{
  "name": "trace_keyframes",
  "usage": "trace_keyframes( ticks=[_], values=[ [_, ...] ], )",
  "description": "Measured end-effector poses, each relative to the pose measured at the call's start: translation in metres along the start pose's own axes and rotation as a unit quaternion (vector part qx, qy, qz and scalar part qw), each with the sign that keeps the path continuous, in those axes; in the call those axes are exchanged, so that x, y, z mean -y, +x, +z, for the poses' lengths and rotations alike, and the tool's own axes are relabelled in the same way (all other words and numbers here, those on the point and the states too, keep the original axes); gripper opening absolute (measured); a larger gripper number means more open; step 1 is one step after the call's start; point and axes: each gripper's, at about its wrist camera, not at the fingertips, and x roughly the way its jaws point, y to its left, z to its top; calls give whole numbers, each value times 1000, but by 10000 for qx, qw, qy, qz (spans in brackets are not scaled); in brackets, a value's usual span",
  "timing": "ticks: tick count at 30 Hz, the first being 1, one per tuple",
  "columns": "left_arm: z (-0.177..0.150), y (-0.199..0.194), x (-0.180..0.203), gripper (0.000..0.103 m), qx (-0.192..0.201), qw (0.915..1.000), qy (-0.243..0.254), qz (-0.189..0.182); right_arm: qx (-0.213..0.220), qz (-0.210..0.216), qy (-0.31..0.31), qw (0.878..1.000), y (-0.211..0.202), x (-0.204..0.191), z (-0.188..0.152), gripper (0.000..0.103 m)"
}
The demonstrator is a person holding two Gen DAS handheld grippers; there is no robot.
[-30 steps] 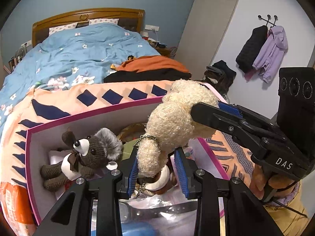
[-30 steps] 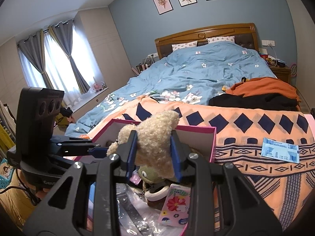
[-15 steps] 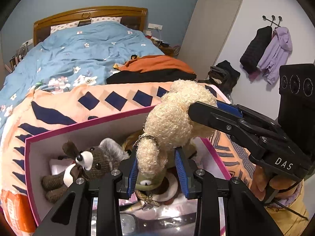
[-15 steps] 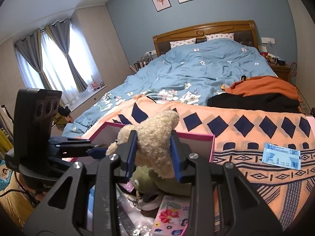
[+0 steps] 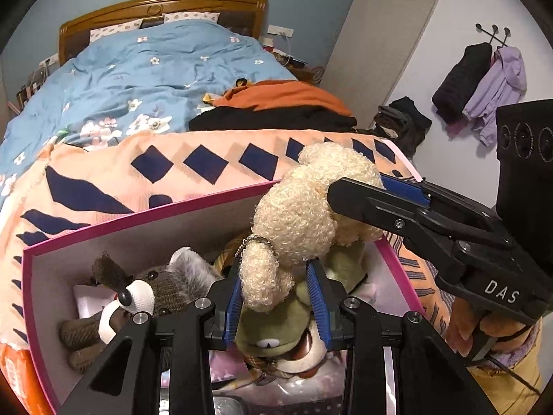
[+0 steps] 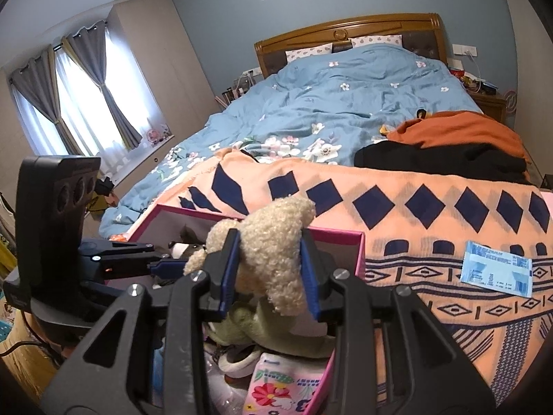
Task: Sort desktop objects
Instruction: 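Lower the cream plush into the box and open the right gripper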
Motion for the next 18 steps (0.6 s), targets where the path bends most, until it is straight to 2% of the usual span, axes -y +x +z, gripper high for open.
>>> trace_keyframes(
  ticks=[5, 9, 11, 13, 15, 16, 18],
  values=[
    [0, 8, -2, 37, -116, 9999, -54, 66, -175, -185, 81, 9996, 10, 5, 0, 36],
    [-1, 6, -4, 39, -35, 9998, -90, 186, -298, -266, 163, 9991, 17, 12, -5, 38],
    [-2, 2, -6, 47, 37, 9996, -132, 237, -325, -306, 187, 9988, 18, 14, -6, 38],
    [-4, -4, -7, 63, 136, 9995, -144, 251, -320, -342, 197, 9987, 16, 15, -8, 40],
    [-8, -10, -5, 69, 254, 9990, -148, 334, -361, -426, 209, 9982, 16, 15, -9, 46],
    [-9, -13, -4, 74, 306, 9987, -136, 381, -354, -457, 189, 9981, 14, 14, -10, 47],
    [-14, -21, -1, 77, 436, 9979, -97, 478, -291, -594, 86, 9978, 10, 11, -13, 48]
  ],
)
